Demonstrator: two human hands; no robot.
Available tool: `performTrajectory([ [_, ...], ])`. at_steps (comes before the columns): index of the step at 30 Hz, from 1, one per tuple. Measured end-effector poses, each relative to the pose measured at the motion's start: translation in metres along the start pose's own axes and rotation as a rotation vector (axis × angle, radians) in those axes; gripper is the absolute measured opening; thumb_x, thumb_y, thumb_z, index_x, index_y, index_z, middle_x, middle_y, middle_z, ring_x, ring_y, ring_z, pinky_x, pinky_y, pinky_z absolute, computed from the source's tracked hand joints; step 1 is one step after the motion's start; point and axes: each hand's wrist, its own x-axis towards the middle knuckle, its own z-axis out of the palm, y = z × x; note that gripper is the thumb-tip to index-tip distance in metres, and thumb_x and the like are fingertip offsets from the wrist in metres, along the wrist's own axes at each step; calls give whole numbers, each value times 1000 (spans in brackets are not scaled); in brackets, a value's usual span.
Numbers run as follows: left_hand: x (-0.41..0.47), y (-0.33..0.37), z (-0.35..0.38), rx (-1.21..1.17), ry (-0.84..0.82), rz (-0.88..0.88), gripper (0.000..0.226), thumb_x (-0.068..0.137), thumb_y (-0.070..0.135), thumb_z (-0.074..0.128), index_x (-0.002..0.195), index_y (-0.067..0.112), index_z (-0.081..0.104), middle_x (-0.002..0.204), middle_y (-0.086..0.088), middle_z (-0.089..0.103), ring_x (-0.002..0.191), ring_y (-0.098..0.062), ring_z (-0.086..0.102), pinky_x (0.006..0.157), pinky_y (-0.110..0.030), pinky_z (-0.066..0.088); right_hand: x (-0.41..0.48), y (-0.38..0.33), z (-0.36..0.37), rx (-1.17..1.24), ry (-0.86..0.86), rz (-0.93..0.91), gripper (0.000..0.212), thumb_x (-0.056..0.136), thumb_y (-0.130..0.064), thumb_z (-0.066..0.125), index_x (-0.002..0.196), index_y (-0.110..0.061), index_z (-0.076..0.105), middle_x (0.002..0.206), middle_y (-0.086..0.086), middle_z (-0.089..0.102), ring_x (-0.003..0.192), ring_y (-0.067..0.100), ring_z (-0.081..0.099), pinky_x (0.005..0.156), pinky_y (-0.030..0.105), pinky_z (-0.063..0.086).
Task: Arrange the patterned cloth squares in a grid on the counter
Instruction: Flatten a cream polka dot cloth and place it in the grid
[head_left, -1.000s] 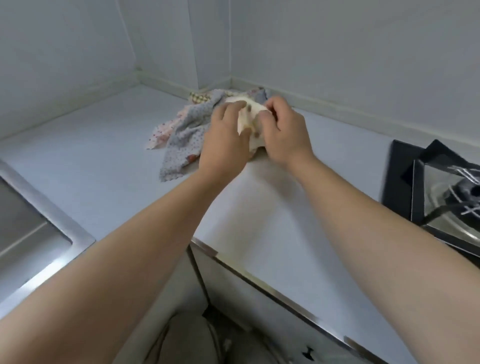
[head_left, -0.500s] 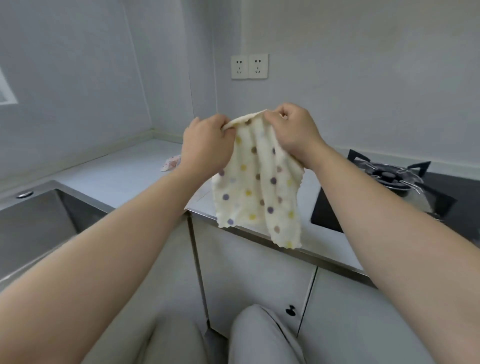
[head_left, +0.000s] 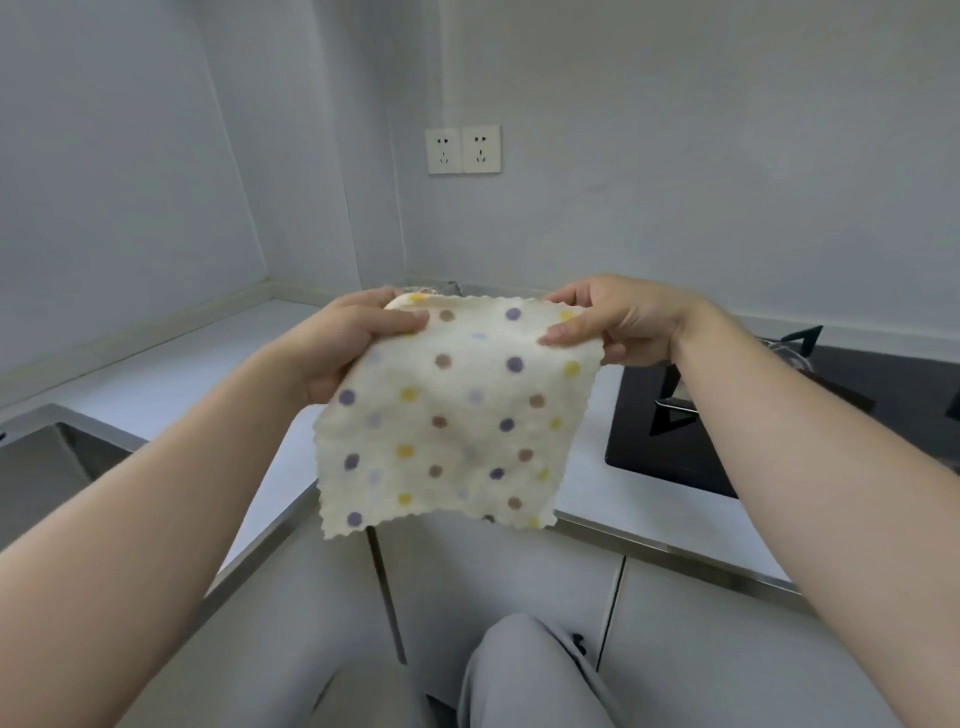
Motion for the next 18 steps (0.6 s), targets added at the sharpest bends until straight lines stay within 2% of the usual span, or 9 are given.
performTrajectory([
  [2, 15, -9, -10, -127, -73, -46, 27, 94, 10, 55, 119, 10, 64, 105, -14, 74, 89, -27, 74, 70, -37, 62, 14, 7, -8, 63, -20, 17, 51, 73, 3, 80, 120, 7, 59, 77, 5, 60, 44, 5, 46, 33, 13, 21],
  [5, 49, -28, -31, -190, -105, -117, 36, 89, 8, 55, 124, 7, 62, 110, -16, 71, 90, -27, 72, 75, -37, 63, 42, 23, -20, 66, 1, 79, 3, 86, -8, 74, 87, -5, 73, 68, 0, 63, 44, 4, 44, 33, 13, 20],
  [6, 63, -35, -39, -148, -85, -149, 36, 92, 6, 55, 128, 5, 60, 115, -18, 69, 93, -28, 71, 79, -38, 62, 53, 31, -25, 35, 50, 115, 7, 88, -13, 74, 81, -11, 76, 68, -1, 64, 47, 4, 45, 35, 14, 20],
  [8, 87, -49, -49, 69, 30, -194, 25, 97, 1, 55, 120, 6, 65, 113, -17, 69, 89, -24, 71, 81, -36, 60, 73, 45, -34, -68, 186, 185, 9, 89, -19, 75, 82, -13, 78, 71, 0, 63, 53, 7, 43, 38, 17, 21],
  [10, 107, -60, -54, 385, 189, -179, 18, 97, 0, 59, 106, 12, 68, 103, -12, 69, 78, -19, 67, 72, -27, 57, 88, 58, -44, -198, 339, 245, 9, 88, -23, 78, 87, -14, 80, 66, -4, 59, 53, 9, 37, 40, 20, 21],
  [12, 121, -68, -56, 701, 315, -79, 13, 95, 7, 63, 104, 16, 69, 91, -4, 69, 71, -12, 63, 57, -14, 50, 99, 70, -52, -306, 458, 285, 9, 88, -25, 79, 89, -16, 80, 59, -8, 55, 53, 11, 35, 43, 22, 25],
  [13, 127, -71, -56, 857, 359, -19, 12, 94, 14, 65, 103, 19, 71, 87, 0, 70, 68, -7, 60, 52, -13, 46, 103, 75, -54, -337, 492, 285, 8, 87, -24, 80, 89, -17, 80, 57, -7, 54, 53, 13, 36, 44, 23, 28],
  [15, 141, -77, -58, 1005, 426, 59, 14, 92, 23, 67, 104, 24, 74, 87, 6, 68, 67, 0, 54, 51, -17, 39, 108, 82, -55, -377, 541, 265, 4, 87, -20, 78, 90, -19, 80, 57, -6, 60, 49, 14, 47, 45, 25, 37],
  [18, 160, -83, -55, 797, 474, 94, 13, 94, 20, 68, 105, 20, 75, 78, 6, 70, 56, -8, 61, 47, -16, 45, 113, 89, -54, -241, 634, 190, 14, 93, -5, 67, 93, -16, 76, 85, 2, 78, 65, 23, 75, 63, 35, 61],
])
